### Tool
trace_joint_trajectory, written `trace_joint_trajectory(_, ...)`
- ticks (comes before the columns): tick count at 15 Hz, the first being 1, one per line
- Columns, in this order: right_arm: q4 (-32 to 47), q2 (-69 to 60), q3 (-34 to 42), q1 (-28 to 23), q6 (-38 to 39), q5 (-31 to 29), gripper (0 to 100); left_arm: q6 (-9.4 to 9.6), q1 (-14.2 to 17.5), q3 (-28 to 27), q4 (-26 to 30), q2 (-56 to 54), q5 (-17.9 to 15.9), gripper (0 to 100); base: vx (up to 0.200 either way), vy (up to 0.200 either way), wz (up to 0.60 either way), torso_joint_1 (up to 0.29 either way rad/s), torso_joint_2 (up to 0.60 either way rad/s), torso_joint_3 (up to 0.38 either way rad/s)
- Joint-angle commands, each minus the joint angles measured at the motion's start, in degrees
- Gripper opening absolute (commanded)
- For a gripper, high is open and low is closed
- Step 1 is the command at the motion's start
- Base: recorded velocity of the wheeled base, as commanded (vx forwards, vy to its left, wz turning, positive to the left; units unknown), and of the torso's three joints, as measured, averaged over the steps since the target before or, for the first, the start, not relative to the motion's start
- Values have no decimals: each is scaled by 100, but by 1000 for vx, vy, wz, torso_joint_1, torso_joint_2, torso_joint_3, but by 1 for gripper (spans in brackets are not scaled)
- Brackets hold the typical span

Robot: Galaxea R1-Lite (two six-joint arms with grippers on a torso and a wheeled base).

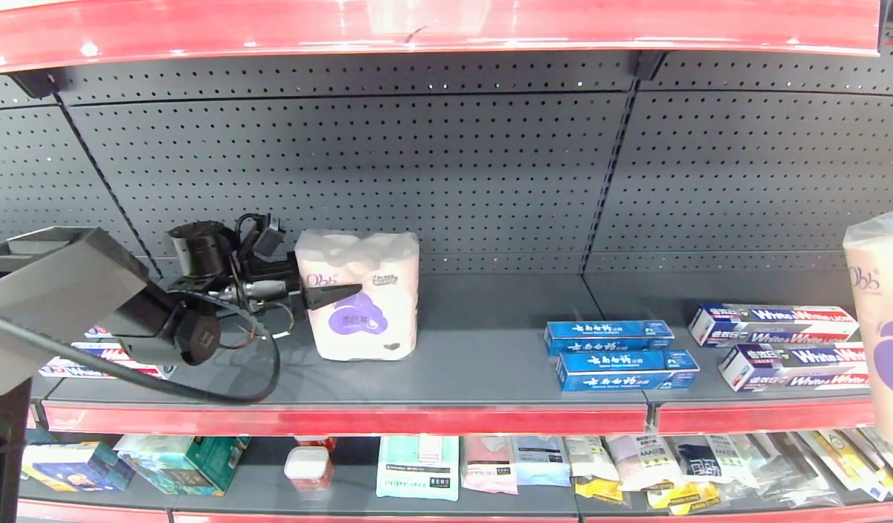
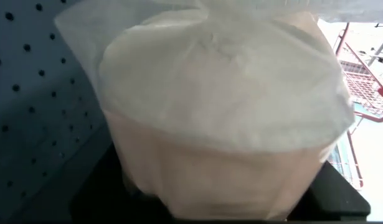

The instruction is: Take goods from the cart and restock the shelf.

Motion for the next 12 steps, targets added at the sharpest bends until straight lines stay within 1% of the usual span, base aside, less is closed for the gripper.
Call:
trace_joint_trajectory(1, -3, 42, -18, -2, -10, 3, 0, -39, 62, 552, -260, -364, -4, 0, 0, 0, 0, 0, 0, 0)
trace_joint_trajectory(2, -3, 86, -53, -2, -10, 3, 0, -100, 114, 877, -602, -434, -92, 0, 0, 0, 0, 0, 0, 0)
trace_joint_trajectory(3, -12, 103, -62, -2, -1, 3, 0, -135, 132, 1018, -831, -434, -144, 0, 0, 0, 0, 0, 0, 0)
trace_joint_trajectory(5, -12, 103, -62, -2, -1, 12, 0, -276, 202, 1378, -1349, -443, -162, 0, 0, 0, 0, 0, 0, 0)
trace_joint_trajectory(7, -12, 103, -71, -2, -1, 12, 0, -373, 281, 1712, -1798, -425, -171, 0, 0, 0, 0, 0, 0, 0)
trace_joint_trajectory(9, -12, 103, -80, -2, -10, 3, 0, -390, 360, 1923, -2009, -416, -329, 0, 0, 0, 0, 0, 0, 0)
trace_joint_trajectory(12, -12, 94, -80, -2, -19, 3, 0, -364, 492, 2020, -2053, -372, -505, 0, 0, 0, 0, 0, 0, 0)
